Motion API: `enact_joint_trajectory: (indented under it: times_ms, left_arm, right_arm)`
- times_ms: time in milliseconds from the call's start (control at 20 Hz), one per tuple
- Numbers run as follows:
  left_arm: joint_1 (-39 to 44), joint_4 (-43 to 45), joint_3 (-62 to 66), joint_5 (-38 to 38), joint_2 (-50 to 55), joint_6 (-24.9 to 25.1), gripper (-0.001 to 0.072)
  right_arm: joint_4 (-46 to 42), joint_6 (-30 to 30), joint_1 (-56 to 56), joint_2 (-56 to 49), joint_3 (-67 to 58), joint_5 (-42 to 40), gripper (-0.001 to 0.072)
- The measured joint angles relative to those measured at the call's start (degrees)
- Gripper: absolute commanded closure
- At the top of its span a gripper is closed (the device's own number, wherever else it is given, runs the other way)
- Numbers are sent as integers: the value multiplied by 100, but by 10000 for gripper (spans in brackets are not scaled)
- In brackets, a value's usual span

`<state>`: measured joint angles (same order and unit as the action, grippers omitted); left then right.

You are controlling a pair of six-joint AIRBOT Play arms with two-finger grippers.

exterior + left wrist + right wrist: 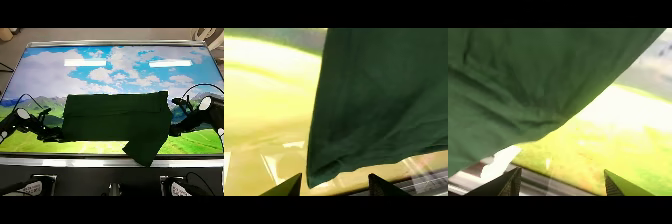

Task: Fold the shirts.

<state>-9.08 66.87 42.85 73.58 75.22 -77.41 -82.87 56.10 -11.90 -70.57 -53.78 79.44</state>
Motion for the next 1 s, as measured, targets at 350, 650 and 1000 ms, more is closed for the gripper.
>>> enact_joint_trajectory:
  times_ms: [350, 650, 1000]
  left_arm:
    - [179, -111, -192, -634, -59, -232, 680]
    - [190, -83, -205, -769, -284, -232, 679]
    - [192, -315, -205, -734, -522, -214, 679]
  right_arm:
    - [551, -42, 0, 341, 820, -133, 148]
    - [1340, -42, 0, 610, 1878, -767, 192]
    - [2267, 0, -2, 651, 2400, -1530, 504]
